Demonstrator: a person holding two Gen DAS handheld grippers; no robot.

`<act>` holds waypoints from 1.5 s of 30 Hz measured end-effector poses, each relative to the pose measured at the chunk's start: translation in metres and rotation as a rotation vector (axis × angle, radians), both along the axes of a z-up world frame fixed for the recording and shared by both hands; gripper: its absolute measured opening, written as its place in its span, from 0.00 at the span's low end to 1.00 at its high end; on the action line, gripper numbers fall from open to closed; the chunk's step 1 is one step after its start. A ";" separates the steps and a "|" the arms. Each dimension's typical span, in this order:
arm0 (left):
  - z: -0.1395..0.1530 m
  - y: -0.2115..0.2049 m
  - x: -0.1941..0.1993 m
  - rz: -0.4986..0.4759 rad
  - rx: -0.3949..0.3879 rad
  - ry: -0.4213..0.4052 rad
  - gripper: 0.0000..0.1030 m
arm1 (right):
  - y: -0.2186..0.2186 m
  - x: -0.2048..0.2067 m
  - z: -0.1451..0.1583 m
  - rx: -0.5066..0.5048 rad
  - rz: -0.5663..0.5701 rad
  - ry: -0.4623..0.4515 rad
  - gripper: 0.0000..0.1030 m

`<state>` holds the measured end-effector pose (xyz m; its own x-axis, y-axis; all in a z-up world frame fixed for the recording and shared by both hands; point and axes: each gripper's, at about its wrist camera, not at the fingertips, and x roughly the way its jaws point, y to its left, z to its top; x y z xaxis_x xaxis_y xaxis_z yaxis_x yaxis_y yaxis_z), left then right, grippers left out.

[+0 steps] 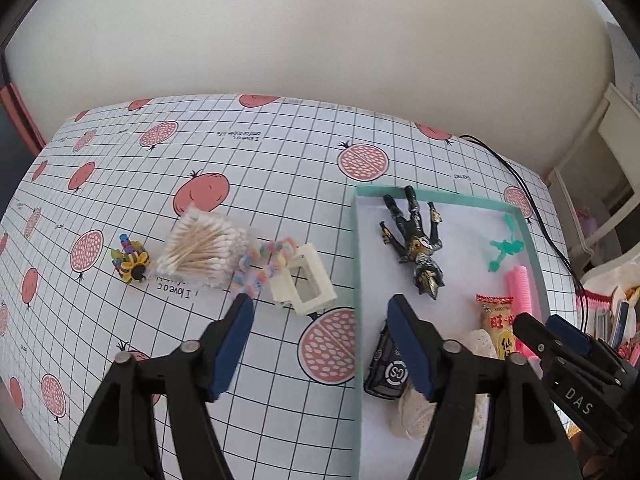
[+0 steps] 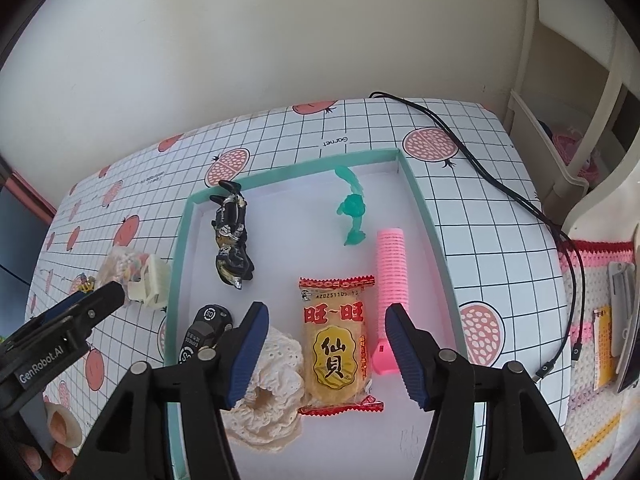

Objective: Organize objects
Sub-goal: 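Withdraw both tools from the tray toward the remaining item pile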

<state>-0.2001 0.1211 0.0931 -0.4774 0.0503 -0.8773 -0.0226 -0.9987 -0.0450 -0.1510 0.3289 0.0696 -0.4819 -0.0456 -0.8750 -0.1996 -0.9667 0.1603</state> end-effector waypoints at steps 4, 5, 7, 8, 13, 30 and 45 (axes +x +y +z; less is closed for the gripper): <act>-0.001 -0.009 0.000 0.033 -0.007 0.008 0.81 | -0.002 0.000 0.001 -0.004 0.007 0.009 0.78; -0.001 -0.011 0.000 0.040 -0.010 0.015 0.87 | -0.003 0.000 0.001 -0.002 0.008 0.012 0.84; -0.001 -0.012 0.001 0.048 -0.018 0.026 0.93 | -0.003 0.000 0.002 0.000 0.009 0.017 0.91; -0.001 -0.013 0.001 0.049 -0.018 0.028 0.93 | -0.003 -0.001 0.001 -0.003 0.008 0.017 0.93; -0.001 -0.014 0.000 0.059 -0.014 0.028 0.93 | -0.002 -0.001 0.000 -0.001 0.006 0.014 0.97; 0.005 -0.041 -0.006 0.054 0.008 0.037 0.93 | -0.016 -0.010 -0.001 0.018 0.009 -0.001 0.98; 0.023 -0.113 -0.037 0.114 0.032 0.035 0.93 | -0.077 -0.043 0.049 -0.013 0.101 0.101 0.98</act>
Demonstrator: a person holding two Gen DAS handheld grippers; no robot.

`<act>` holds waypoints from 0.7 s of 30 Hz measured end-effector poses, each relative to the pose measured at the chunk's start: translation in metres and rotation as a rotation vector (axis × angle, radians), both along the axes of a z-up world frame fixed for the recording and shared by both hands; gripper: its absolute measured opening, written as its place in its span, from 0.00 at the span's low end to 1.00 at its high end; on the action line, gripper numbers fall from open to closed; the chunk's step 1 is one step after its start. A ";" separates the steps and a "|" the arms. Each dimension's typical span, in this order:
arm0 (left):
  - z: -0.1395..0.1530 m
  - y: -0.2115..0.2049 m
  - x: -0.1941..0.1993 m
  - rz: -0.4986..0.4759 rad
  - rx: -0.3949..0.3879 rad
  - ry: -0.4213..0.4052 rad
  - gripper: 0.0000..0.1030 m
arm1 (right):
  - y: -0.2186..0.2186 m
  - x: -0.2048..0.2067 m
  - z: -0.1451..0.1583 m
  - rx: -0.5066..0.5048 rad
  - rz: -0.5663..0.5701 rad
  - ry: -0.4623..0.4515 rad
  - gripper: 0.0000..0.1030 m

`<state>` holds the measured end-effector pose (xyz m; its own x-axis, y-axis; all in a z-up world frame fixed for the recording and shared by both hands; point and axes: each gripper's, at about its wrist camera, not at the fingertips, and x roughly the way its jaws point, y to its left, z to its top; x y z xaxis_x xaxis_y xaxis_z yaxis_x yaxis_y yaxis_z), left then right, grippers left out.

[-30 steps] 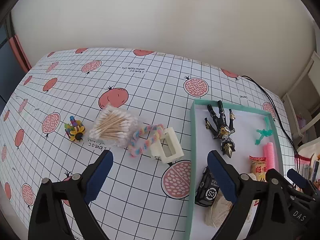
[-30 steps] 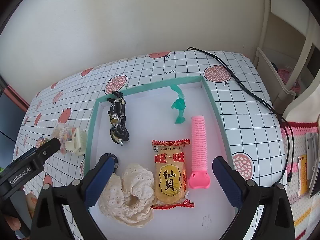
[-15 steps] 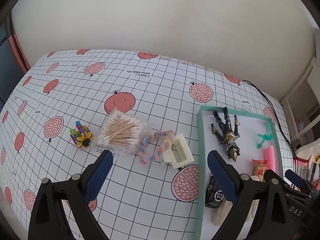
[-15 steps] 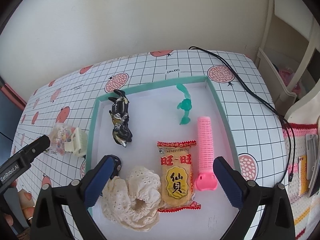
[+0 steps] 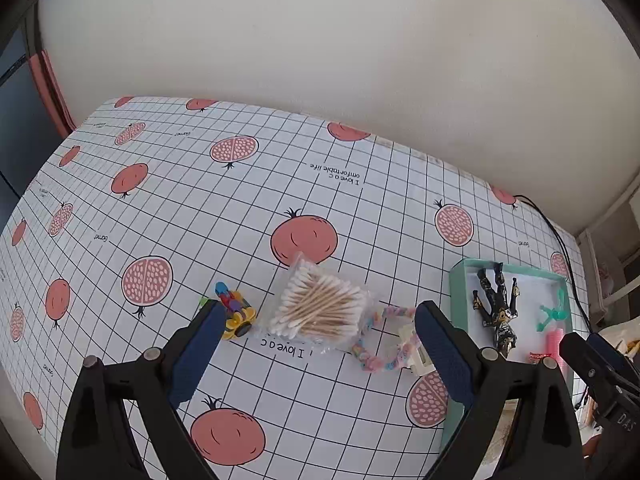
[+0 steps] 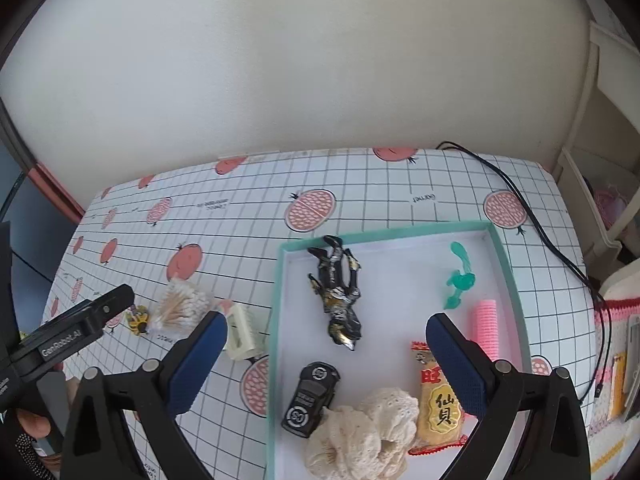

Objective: Organize objects
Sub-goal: 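Withdraw both tools from the tray toward the remaining item pile, then reach the left tool to the colourful block toy while the right tool grasps the rainbow rope toy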

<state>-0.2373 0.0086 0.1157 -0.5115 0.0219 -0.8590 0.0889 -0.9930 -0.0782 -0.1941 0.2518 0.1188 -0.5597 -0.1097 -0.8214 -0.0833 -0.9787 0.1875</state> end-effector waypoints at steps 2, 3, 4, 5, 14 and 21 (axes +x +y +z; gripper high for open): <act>0.001 -0.007 0.004 0.001 -0.018 0.007 0.93 | -0.012 0.004 0.007 0.010 0.033 0.030 0.98; -0.001 -0.013 0.005 0.008 -0.021 0.002 0.93 | -0.017 0.005 0.007 0.021 0.038 0.031 0.98; -0.002 -0.019 0.005 0.014 -0.016 -0.004 0.93 | -0.021 0.006 0.007 0.029 0.039 0.026 0.98; -0.003 -0.025 0.005 0.017 -0.009 -0.008 0.93 | -0.025 0.005 0.007 0.029 0.041 0.023 0.98; -0.017 -0.071 -0.002 0.091 0.010 -0.008 0.93 | -0.060 -0.019 -0.014 -0.003 0.079 0.000 0.98; -0.042 -0.080 -0.011 0.101 0.040 -0.041 0.93 | -0.092 -0.035 -0.041 -0.006 0.130 -0.034 0.92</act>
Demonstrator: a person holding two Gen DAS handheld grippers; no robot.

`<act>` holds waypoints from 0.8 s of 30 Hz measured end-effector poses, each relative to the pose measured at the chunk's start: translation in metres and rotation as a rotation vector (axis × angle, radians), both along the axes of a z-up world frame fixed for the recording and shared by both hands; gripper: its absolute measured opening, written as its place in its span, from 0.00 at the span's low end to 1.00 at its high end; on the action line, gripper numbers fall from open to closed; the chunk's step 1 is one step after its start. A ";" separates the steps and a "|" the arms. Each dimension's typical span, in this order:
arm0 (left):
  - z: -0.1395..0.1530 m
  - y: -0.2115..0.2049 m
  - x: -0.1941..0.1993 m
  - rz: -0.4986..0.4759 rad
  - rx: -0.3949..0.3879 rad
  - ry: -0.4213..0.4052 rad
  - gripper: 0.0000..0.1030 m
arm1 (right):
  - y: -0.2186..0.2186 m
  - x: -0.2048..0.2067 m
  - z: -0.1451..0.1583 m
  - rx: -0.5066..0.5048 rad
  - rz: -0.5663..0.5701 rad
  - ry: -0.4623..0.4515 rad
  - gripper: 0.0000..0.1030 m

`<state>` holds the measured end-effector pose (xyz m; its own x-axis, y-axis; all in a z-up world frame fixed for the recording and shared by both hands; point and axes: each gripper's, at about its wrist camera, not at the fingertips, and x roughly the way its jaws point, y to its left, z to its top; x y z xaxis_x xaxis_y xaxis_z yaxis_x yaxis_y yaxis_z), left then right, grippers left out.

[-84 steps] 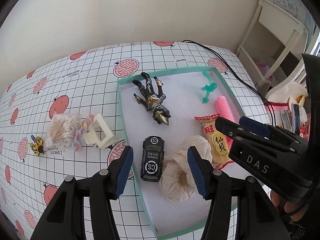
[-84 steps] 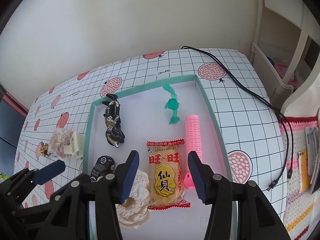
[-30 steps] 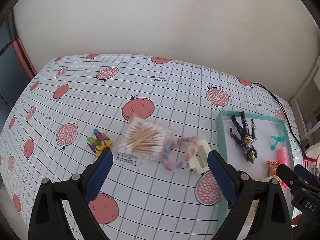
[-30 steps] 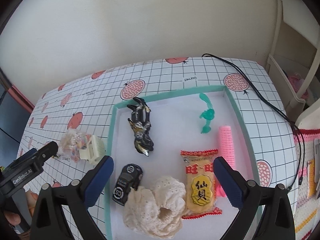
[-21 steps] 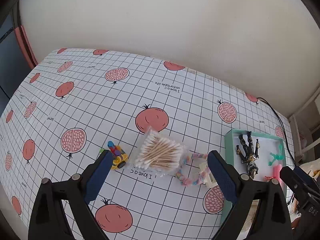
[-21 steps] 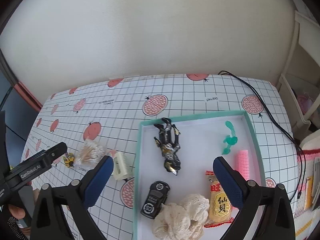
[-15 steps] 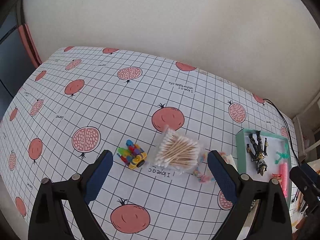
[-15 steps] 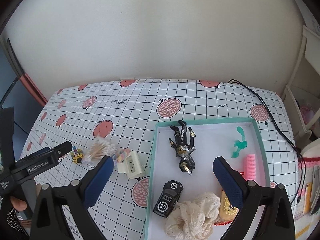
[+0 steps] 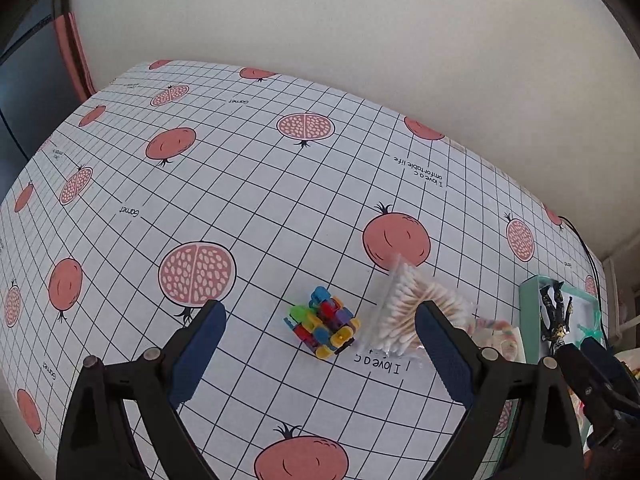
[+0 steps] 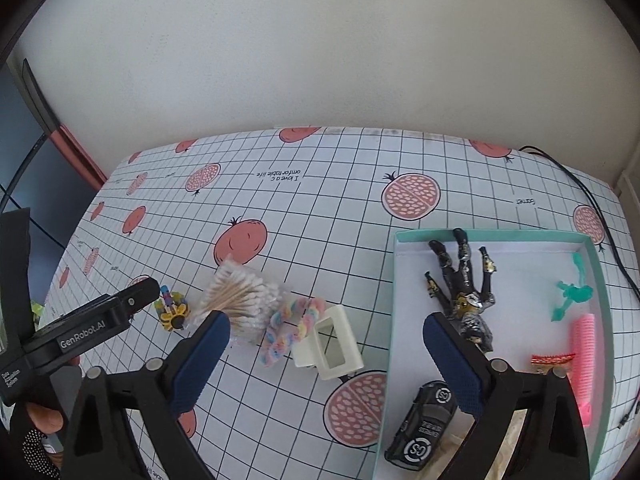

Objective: Organize objects
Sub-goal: 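Reach the left tool to the colourful block toy while the right tool grasps the rainbow rope toy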

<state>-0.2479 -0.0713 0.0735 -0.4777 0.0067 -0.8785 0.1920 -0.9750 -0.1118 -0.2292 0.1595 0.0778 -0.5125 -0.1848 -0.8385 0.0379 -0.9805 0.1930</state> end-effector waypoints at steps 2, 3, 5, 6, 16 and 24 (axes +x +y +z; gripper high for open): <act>-0.006 -0.002 -0.002 0.000 0.021 -0.001 0.93 | -0.006 -0.002 -0.006 0.004 0.008 -0.010 0.86; -0.008 -0.002 -0.002 0.000 0.032 -0.001 0.93 | -0.008 -0.003 -0.009 0.002 0.010 -0.013 0.83; -0.012 -0.003 -0.003 0.009 0.036 0.000 0.93 | -0.011 -0.005 -0.014 -0.009 0.010 -0.021 0.79; -0.013 -0.004 -0.003 0.014 0.035 -0.001 0.93 | -0.013 -0.006 -0.016 -0.013 0.012 -0.025 0.75; -0.029 -0.005 -0.006 0.015 0.054 -0.031 0.57 | -0.022 -0.009 -0.034 -0.004 0.038 -0.071 0.40; -0.033 -0.003 -0.006 0.013 0.062 -0.030 0.42 | -0.021 -0.009 -0.038 -0.005 0.042 -0.089 0.15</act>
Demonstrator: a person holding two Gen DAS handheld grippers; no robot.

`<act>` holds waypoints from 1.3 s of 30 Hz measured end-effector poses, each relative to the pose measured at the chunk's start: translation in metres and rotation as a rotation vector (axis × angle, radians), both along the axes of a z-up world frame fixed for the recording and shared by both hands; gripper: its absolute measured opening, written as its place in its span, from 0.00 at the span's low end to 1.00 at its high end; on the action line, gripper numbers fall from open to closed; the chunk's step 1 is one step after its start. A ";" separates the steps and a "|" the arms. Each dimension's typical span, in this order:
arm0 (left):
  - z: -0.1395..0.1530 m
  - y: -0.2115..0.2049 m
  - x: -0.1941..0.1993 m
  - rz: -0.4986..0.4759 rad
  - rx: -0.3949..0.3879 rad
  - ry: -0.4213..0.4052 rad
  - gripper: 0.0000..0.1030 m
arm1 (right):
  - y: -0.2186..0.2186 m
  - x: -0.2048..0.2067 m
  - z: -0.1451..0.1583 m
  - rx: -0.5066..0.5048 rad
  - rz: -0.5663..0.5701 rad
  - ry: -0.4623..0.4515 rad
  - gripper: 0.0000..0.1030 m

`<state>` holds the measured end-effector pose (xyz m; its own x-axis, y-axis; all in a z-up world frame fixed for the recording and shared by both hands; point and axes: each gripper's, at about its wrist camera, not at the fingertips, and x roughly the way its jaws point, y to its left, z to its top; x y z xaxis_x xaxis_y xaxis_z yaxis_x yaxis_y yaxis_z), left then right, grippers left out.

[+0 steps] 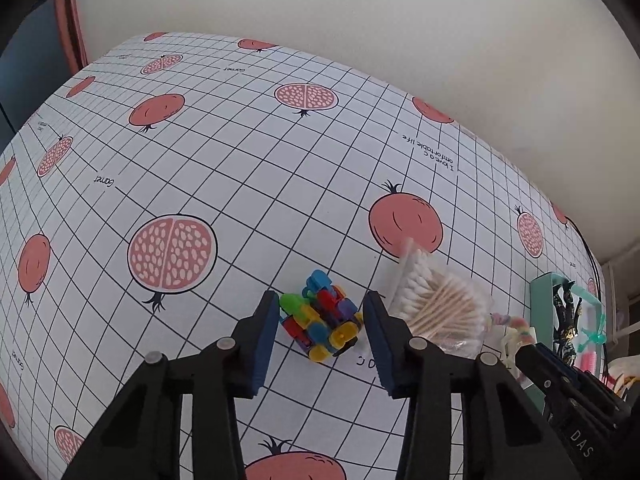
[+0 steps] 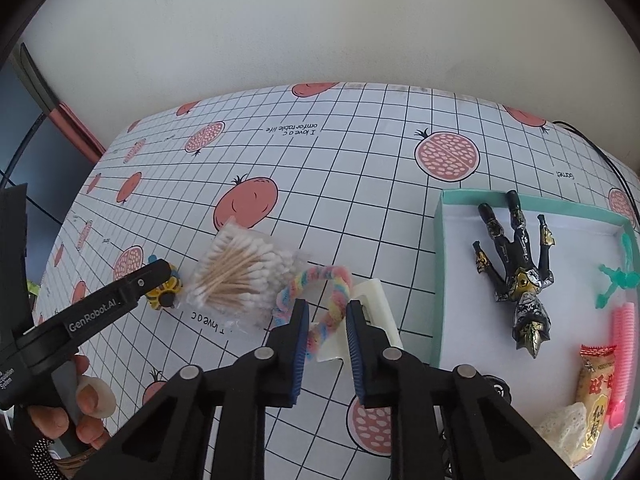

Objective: Organize objects
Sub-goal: 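Reach the left tool to the colourful block toy while the right tool grasps the rainbow rope toy, then grasp the block toy with the left tool while the right tool carries the rope toward the tray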

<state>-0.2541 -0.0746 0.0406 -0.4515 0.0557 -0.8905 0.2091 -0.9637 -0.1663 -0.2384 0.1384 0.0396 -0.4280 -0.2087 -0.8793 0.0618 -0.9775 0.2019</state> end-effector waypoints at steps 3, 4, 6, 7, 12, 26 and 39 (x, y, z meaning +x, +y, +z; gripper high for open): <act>0.000 0.000 -0.001 0.000 0.000 0.002 0.42 | 0.003 0.001 -0.001 -0.008 -0.001 -0.002 0.13; 0.000 0.000 -0.001 0.000 -0.001 0.004 0.42 | 0.003 0.001 -0.001 -0.009 0.000 -0.002 0.13; -0.002 0.001 -0.001 -0.004 -0.007 0.000 0.42 | 0.004 0.000 -0.002 -0.008 -0.003 -0.003 0.13; -0.004 0.002 -0.002 -0.004 -0.011 -0.006 0.42 | 0.005 0.000 -0.002 -0.010 -0.004 -0.004 0.13; -0.003 0.003 -0.001 -0.002 -0.015 0.002 0.40 | 0.006 0.000 -0.003 -0.011 -0.004 -0.006 0.11; 0.000 0.003 0.000 0.006 -0.015 0.017 0.25 | 0.009 0.004 0.018 -0.026 0.001 0.053 0.08; 0.013 0.005 0.003 0.010 -0.021 0.048 0.24 | 0.016 0.008 0.031 -0.045 -0.007 0.086 0.08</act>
